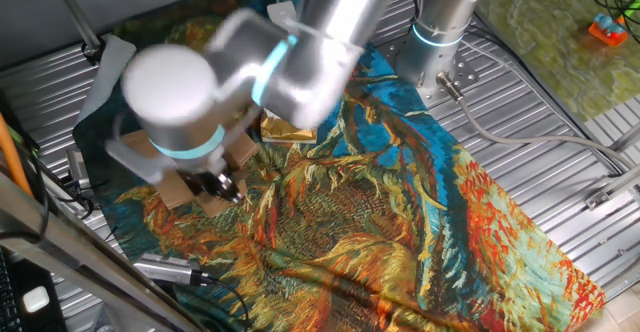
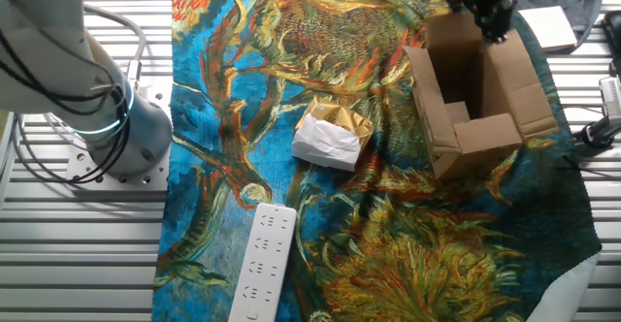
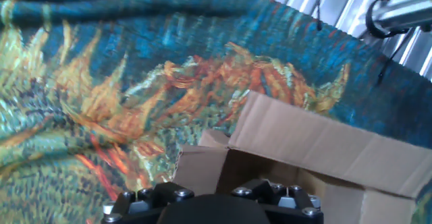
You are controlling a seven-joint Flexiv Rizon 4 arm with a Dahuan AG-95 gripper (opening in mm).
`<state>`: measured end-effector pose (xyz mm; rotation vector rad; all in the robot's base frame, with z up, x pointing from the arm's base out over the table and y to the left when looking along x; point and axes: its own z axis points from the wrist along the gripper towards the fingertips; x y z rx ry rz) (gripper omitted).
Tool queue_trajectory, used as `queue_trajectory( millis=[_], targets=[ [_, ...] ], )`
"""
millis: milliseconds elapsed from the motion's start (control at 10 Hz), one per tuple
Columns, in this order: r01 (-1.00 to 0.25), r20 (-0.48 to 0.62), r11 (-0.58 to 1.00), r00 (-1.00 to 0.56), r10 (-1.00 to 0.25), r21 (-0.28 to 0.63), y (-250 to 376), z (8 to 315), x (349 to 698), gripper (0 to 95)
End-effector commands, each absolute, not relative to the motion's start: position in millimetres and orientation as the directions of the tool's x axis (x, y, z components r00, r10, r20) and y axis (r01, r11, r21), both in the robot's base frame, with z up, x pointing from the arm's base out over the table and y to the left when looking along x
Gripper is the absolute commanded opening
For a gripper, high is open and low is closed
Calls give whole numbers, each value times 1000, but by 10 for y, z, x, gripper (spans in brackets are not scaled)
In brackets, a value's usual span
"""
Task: Cover the box
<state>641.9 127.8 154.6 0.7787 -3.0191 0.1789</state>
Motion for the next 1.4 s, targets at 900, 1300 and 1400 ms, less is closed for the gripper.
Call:
queue_trajectory(
  millis=[900,1300,1400],
  targets=[
    [-453,0,873,-888,-461,183,940,1562,6456,760],
    [-534,43,841,-842,-538,84,845,1604,6539,760],
    [-543,48,836,-836,-547,77,827,1633,6550,760]
  ],
)
